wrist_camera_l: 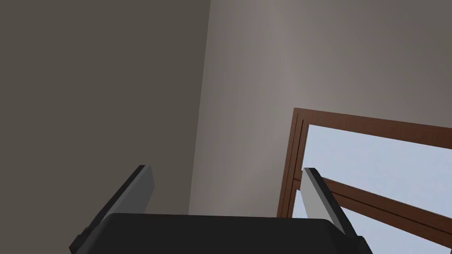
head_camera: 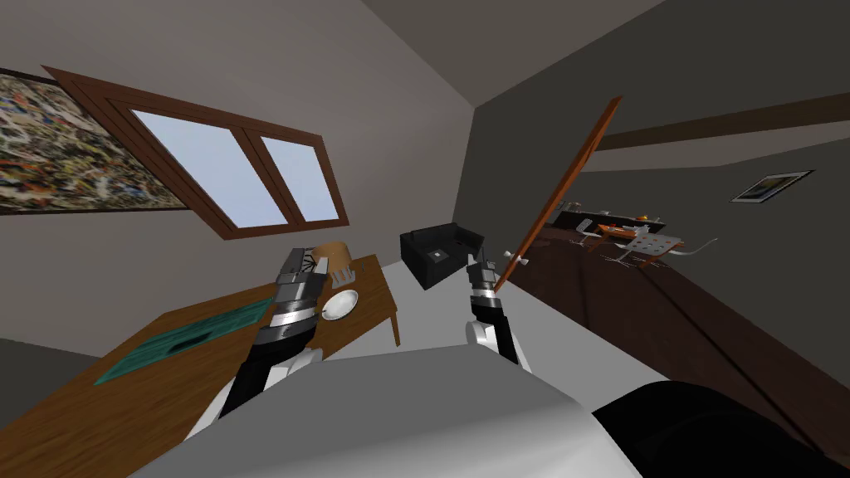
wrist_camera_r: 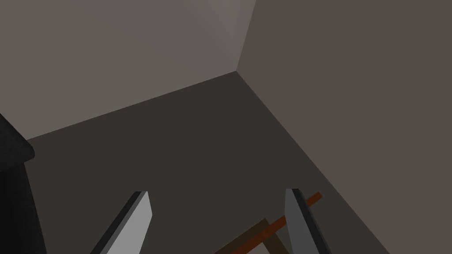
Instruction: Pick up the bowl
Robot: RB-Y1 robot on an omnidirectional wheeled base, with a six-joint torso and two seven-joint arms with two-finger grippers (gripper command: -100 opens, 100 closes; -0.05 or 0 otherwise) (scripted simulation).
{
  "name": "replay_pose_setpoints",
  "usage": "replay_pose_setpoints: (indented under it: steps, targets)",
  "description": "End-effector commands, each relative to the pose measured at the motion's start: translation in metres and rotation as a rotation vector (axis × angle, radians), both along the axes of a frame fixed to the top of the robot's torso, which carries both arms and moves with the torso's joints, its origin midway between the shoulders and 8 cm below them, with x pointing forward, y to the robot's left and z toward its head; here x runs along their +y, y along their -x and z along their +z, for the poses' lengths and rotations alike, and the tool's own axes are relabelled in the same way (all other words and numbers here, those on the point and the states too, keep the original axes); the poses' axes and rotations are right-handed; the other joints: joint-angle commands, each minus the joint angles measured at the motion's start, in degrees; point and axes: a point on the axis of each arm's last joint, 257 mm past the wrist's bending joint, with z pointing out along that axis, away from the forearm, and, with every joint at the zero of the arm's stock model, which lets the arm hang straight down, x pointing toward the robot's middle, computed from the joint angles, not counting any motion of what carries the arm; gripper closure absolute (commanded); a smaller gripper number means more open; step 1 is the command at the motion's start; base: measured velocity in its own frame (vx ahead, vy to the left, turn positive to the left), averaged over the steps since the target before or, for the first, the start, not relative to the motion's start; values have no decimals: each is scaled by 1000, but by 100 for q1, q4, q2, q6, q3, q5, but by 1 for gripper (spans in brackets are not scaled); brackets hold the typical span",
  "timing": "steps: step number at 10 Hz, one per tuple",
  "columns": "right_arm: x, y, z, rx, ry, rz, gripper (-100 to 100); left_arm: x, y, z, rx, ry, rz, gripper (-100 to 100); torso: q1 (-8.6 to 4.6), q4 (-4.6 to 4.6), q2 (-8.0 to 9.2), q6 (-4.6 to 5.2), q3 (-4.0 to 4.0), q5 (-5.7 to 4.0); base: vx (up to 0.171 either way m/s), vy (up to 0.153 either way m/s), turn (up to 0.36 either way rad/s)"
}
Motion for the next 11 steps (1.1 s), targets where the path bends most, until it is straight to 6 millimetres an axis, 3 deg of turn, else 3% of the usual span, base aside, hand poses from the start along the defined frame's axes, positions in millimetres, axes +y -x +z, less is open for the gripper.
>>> replay_pose_setpoints:
  steps: [1, 7, 10, 11]
  targets:
    - [0, 0, 0, 0, 0, 0, 0, -3, -11, -10, 42, 13, -32, -100, 0, 0, 0, 0, 0, 0, -70, -83, -144]
    - [0, 0, 0, 0, 0, 0, 0, -12, -52, -59, 221, 72, -122, -100, -33, 9, 41, 1, 24, -8, -111, -96, -95]
    - [0, 0, 0, 0, 0, 0, 0, -13, -62, -75, 279, 85, -134, -100, -21, 6, 26, 1, 15, -5, -56, -55, -43]
    - [0, 0, 0, 0, 0, 0, 0, -14, -71, -89, 327, 96, -147, -100, -15, 5, 19, -1, 11, -4, -56, -39, -88]
